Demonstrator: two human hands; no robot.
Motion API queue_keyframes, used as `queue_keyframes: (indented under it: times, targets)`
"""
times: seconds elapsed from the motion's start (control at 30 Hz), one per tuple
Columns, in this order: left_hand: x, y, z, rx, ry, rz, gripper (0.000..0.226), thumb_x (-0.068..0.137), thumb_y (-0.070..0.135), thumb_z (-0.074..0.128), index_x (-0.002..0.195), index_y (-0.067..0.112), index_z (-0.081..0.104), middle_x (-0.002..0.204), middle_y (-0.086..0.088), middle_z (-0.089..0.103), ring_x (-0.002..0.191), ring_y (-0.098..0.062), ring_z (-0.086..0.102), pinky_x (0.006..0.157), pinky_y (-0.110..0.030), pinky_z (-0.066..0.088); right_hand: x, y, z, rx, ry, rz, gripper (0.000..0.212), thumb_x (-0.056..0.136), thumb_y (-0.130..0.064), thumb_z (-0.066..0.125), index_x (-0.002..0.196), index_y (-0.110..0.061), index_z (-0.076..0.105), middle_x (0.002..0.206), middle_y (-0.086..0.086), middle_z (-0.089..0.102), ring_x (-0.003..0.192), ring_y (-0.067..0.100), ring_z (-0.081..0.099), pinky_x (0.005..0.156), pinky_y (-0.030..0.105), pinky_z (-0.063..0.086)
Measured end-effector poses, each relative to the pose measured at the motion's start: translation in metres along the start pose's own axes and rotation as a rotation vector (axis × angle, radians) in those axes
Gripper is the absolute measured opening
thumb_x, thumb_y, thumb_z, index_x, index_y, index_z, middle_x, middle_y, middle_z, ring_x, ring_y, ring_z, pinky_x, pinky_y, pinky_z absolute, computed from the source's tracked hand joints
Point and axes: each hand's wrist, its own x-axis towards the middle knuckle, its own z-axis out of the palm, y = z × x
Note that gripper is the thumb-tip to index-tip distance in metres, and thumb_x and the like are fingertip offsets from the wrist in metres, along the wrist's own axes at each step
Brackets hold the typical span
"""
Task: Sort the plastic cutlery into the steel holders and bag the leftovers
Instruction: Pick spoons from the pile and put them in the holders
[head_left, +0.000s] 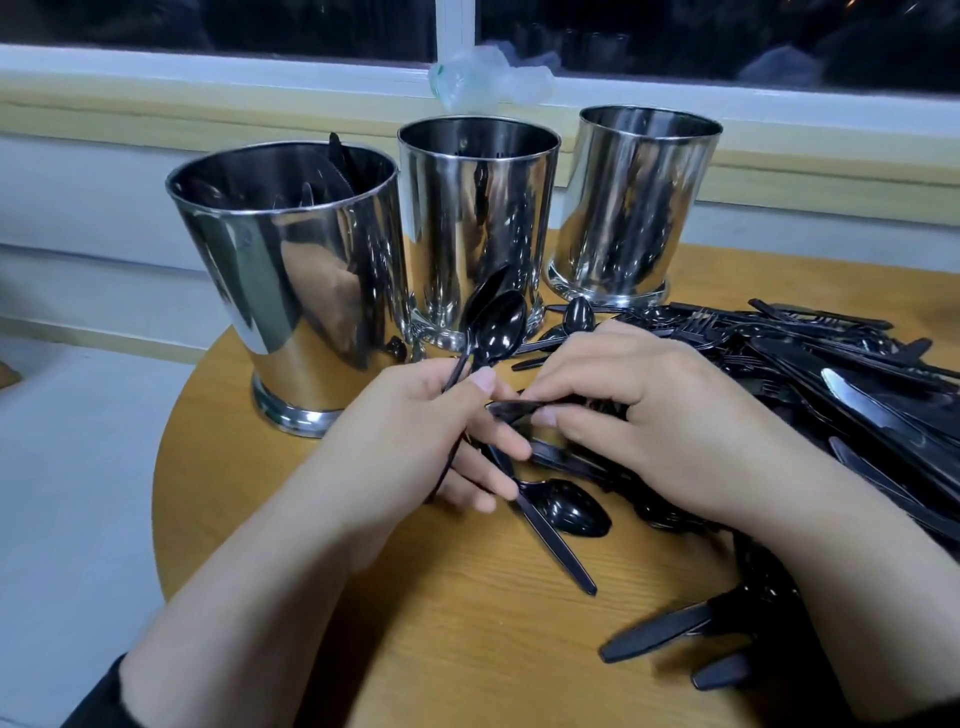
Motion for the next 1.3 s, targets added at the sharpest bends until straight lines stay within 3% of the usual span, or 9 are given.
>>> queue_keyframes:
  times: [0.2,0.33,0.43,0.5,0.63,0.8,0.9,1.07,1.3]
  targets:
    - [-0.004,0.005,-0.006,-0.045,-0.100,-0.062,0.031,0.107,0.032,0.049,0.111,0.008,0.066,0.092,-0.020,0.077,0.059,-0.025,0.068,0.051,-0.028,0.058,0.002,0.000,0.008,-0.082,-0.061,-0.022,0.033,0.098,-0.047,0.043,0.114,-0.043,0.072,0.094,-0.022,0.056,0.098,0.004,0.045,0.093,0.034,0.034]
    - [-0.004,0.002,-0.006,0.043,-0.123,-0.075,0.030,0.107,0.031,0.050,0.109,0.005,0.067,0.090,-0.016,0.078,0.053,-0.023,0.063,0.047,-0.027,0.055,0.003,-0.003,0.008,-0.137,-0.018,-0.015,0.020,0.093,-0.044,0.059,0.102,-0.037,0.076,0.090,-0.022,0.061,0.095,0.007,0.049,0.093,0.041,0.036]
    - [-0.001,-0.004,-0.003,0.142,-0.076,-0.023,0.030,0.107,0.029,0.051,0.089,0.007,0.060,0.065,-0.001,0.064,0.040,-0.014,0.039,0.039,-0.022,0.032,0.004,-0.006,0.008,-0.135,0.020,-0.014,0.008,0.092,-0.040,0.068,0.095,-0.034,0.072,0.088,-0.022,0.062,0.094,0.004,0.049,0.094,0.042,0.037]
    - [0.001,-0.005,-0.001,0.121,-0.041,-0.003,0.028,0.107,0.031,0.050,0.094,0.010,0.063,0.066,0.001,0.046,0.045,-0.011,0.028,0.041,-0.021,0.025,0.004,-0.005,0.006,-0.132,0.080,0.009,0.016,0.089,-0.045,0.065,0.101,-0.034,0.070,0.095,-0.023,0.061,0.098,0.003,0.051,0.096,0.041,0.039]
    - [0.001,-0.004,0.000,-0.014,0.008,-0.005,0.028,0.108,0.033,0.048,0.111,0.019,0.071,0.067,0.002,0.041,0.049,-0.010,0.024,0.041,-0.020,0.023,0.001,0.003,-0.006,-0.049,0.296,0.215,0.035,0.090,-0.042,0.068,0.125,-0.035,0.064,0.111,-0.021,0.062,0.104,0.000,0.056,0.094,0.021,0.045]
    - [0.000,-0.003,0.000,-0.085,-0.030,-0.016,0.029,0.109,0.032,0.046,0.116,0.016,0.069,0.065,0.004,0.041,0.048,-0.008,0.024,0.041,-0.019,0.021,-0.001,0.008,-0.009,0.113,0.333,0.392,0.008,0.093,-0.033,0.070,0.097,-0.038,0.072,0.084,-0.026,0.068,0.084,-0.010,0.060,0.070,0.001,0.039]
    - [0.001,-0.004,-0.002,-0.100,-0.038,-0.006,0.028,0.108,0.031,0.047,0.115,0.015,0.068,0.066,0.001,0.044,0.047,-0.009,0.026,0.041,-0.021,0.023,-0.001,0.007,-0.010,0.131,0.312,0.415,0.008,0.094,-0.030,0.069,0.092,-0.036,0.072,0.080,-0.023,0.068,0.075,-0.003,0.061,0.066,0.002,0.040]
    - [-0.002,-0.005,-0.003,-0.034,-0.118,-0.002,0.030,0.106,0.032,0.049,0.112,0.012,0.070,0.073,-0.012,0.062,0.045,-0.018,0.045,0.040,-0.025,0.037,0.001,-0.004,-0.008,0.203,0.393,0.366,0.016,0.092,-0.023,0.072,0.094,-0.038,0.072,0.080,-0.022,0.068,0.079,-0.005,0.061,0.070,0.002,0.040]
    - [-0.004,-0.003,0.006,0.034,-0.186,-0.032,0.040,0.095,0.055,0.054,0.104,0.023,0.077,0.067,0.000,0.036,0.047,-0.010,0.024,0.043,-0.022,0.020,0.003,-0.005,0.000,0.210,0.405,0.320,0.038,0.090,-0.029,0.074,0.127,-0.035,0.066,0.086,-0.011,0.063,0.081,0.003,0.057,0.076,0.008,0.043]
